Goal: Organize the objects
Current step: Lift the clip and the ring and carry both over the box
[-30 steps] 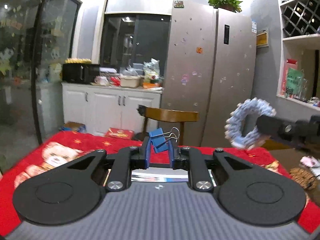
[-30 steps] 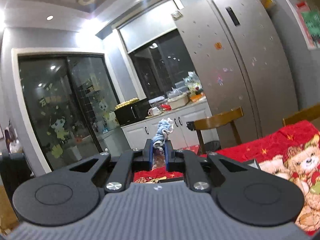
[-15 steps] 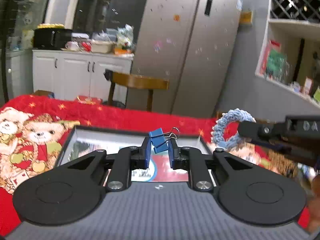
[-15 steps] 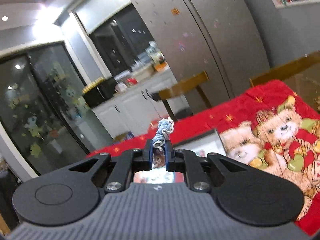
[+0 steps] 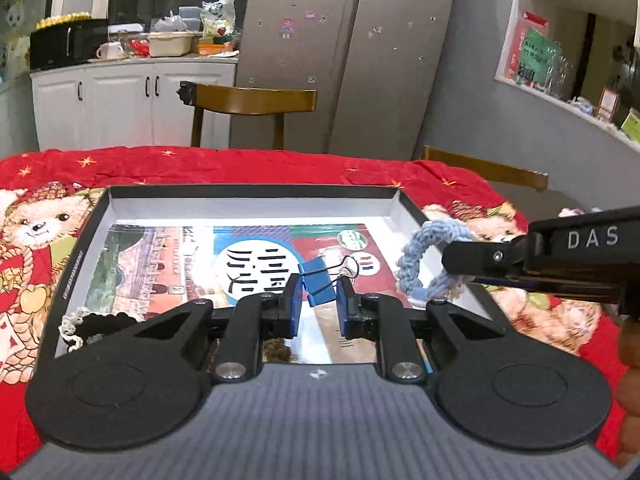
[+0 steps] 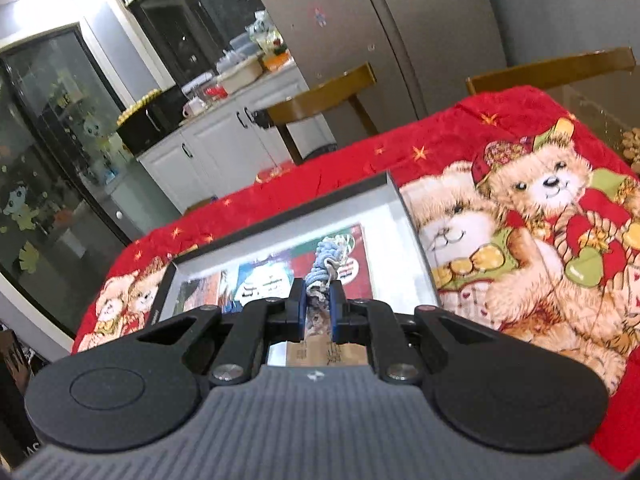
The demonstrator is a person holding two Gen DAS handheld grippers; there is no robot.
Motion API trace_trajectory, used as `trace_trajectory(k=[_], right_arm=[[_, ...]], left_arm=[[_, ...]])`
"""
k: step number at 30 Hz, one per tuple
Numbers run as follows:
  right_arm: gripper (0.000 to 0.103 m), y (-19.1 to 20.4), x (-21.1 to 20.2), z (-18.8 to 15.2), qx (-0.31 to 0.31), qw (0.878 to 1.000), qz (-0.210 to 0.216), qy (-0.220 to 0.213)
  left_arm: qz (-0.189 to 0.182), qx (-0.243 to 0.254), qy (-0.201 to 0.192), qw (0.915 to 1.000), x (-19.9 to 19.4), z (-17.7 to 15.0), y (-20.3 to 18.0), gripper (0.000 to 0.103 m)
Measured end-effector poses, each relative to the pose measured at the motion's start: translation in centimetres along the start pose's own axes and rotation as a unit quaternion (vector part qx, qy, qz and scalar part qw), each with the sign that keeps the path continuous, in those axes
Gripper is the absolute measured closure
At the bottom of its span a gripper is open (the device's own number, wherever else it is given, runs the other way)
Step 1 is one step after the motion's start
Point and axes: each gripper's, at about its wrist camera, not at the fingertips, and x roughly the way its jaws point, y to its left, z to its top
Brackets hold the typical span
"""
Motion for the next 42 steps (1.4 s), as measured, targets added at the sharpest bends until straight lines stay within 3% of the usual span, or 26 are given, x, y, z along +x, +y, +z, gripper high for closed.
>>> trace_trajectory(k=[11,15,19,26,42], right_arm=[[0.089,-0.1,1.3,-0.6,0.001,1.0,0.006,0.026],[0.089,0.1,1.1,-0.8,0.003,1.0,0.02,0.02],[0.089,0.5,1.0,-0.9,-0.007,1.0,0.021,0.019],[0.089,0.5,1.4,-0.9,-0.008,1.0,0.014,0.023],[0.089,0.3,2.3,-1.4,-0.007,0.999,0.004,0.034]], left_arm=[[-0.003,-0.008,0.034,0.9994,1.9,-1.0,0.6,0.082],[-0.024,-0.025,0.05,0.9982,2.4,-1.1,0.9,0.082],[-0.016,-0.016,0.046,0.9987,2.4,-1.2,0.7,0.082],[-0.031,-0.046,0.068,0.9962,3.3,-1.3,1.8,0.082],[-0.019,-0.04,0.065,0.9969,3.4,-1.4,1.7,0.082]])
